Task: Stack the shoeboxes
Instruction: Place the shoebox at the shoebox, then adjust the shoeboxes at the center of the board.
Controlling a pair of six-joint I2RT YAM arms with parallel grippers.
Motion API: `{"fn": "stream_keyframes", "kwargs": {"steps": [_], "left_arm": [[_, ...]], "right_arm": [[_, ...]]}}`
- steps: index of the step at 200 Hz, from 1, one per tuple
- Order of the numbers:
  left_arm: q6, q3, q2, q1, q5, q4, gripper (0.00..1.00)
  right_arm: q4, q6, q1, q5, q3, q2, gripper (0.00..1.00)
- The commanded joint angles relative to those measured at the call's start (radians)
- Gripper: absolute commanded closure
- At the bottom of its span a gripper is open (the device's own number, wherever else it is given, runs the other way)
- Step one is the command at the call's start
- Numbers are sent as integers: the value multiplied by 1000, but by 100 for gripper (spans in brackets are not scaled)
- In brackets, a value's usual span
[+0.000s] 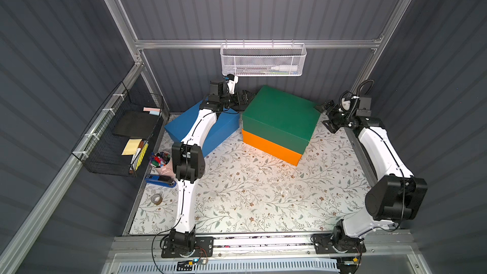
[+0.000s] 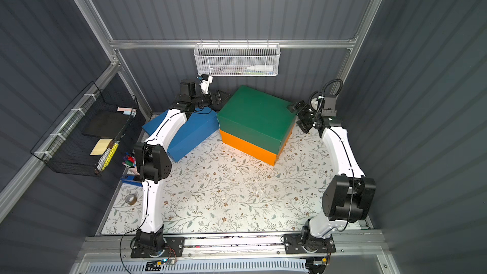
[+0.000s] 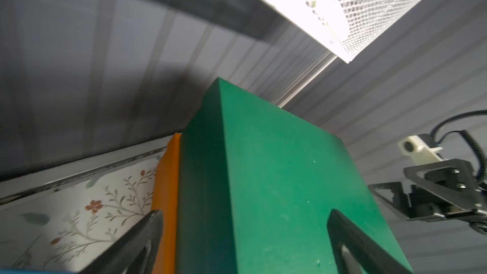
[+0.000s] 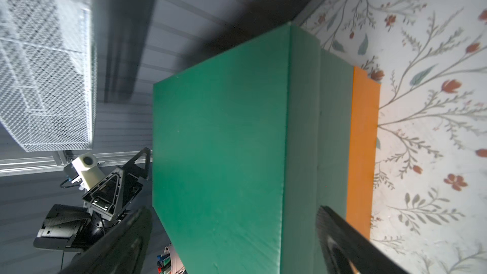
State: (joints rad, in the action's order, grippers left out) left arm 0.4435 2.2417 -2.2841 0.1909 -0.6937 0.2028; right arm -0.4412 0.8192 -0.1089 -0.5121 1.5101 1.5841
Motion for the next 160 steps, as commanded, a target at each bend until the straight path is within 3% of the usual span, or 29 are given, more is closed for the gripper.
{"fn": "stream_keyframes", "kwargs": {"steps": [1,20,51,76,93,121,160], "left_arm": [[-26,-52,66,-17,3,1,1],[1,-109,90,-26,20,-6,6],[105,-261,162,-49,2,-97,24],[138,-341,200,-51,-7,-115,46],[142,-395,218,-51,-8,-112,55],[209,-493,241,-51,24,-162,61],[210,-483,190,-51,45,-139,69]], "right_arm": [[10,-33,-34,55,-27,-40,1],[22,-24,-70,73,-72,-73,2],[10,-4,-127,50,-154,-112,11],[0,-4,-140,34,-213,-125,16],[-7,9,-144,17,-249,-120,22],[-7,30,-149,-33,-286,-94,31],[-5,45,-149,-107,-305,-38,44]]}}
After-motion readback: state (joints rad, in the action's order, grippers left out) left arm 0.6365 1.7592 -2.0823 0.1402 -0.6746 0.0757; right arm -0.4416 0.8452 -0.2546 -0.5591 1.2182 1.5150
